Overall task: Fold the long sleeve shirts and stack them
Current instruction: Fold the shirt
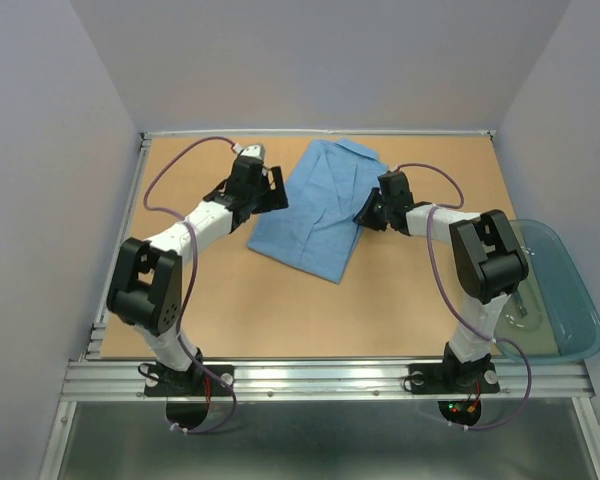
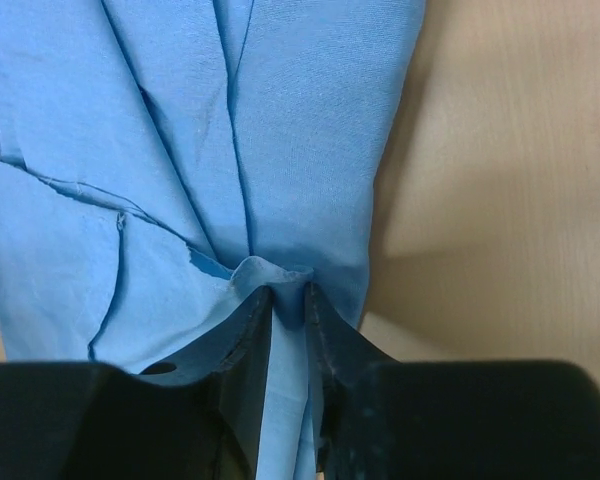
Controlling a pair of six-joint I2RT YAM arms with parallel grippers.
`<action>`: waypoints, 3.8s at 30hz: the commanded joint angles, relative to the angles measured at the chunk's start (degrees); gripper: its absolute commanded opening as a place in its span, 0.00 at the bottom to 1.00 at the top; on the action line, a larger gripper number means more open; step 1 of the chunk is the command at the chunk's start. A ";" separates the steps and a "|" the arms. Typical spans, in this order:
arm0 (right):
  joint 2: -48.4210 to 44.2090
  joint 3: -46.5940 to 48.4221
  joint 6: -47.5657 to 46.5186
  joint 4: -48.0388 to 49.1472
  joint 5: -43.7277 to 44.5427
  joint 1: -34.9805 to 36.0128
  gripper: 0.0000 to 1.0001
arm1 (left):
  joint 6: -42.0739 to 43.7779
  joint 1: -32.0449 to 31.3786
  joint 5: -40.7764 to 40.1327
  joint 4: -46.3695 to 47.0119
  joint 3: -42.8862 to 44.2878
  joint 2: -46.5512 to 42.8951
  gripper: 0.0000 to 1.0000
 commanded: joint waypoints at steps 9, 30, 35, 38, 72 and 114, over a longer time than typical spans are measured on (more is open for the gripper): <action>-2.03 -1.30 0.78 4.72 -4.05 -0.29 0.04 | 9.24 0.10 7.34 1.80 32.03 26.18 0.88; -4.93 -5.96 1.04 5.07 -0.45 -0.37 0.01 | 3.97 1.33 9.53 10.50 33.27 38.50 0.87; -6.69 -8.33 1.39 5.07 1.22 -0.64 0.01 | 3.97 1.51 9.27 10.41 32.74 38.06 0.87; -6.08 -8.07 0.61 5.07 0.96 -0.73 0.01 | 3.96 1.60 9.62 10.41 32.65 38.06 0.87; -11.88 -14.93 9.75 29.49 -22.34 3.05 0.50 | 5.64 0.54 9.10 12.96 16.74 15.64 0.88; -19.09 -8.25 -47.91 -13.38 17.47 32.93 0.64 | -7.90 0.72 -11.03 -1.71 -6.35 -19.13 0.99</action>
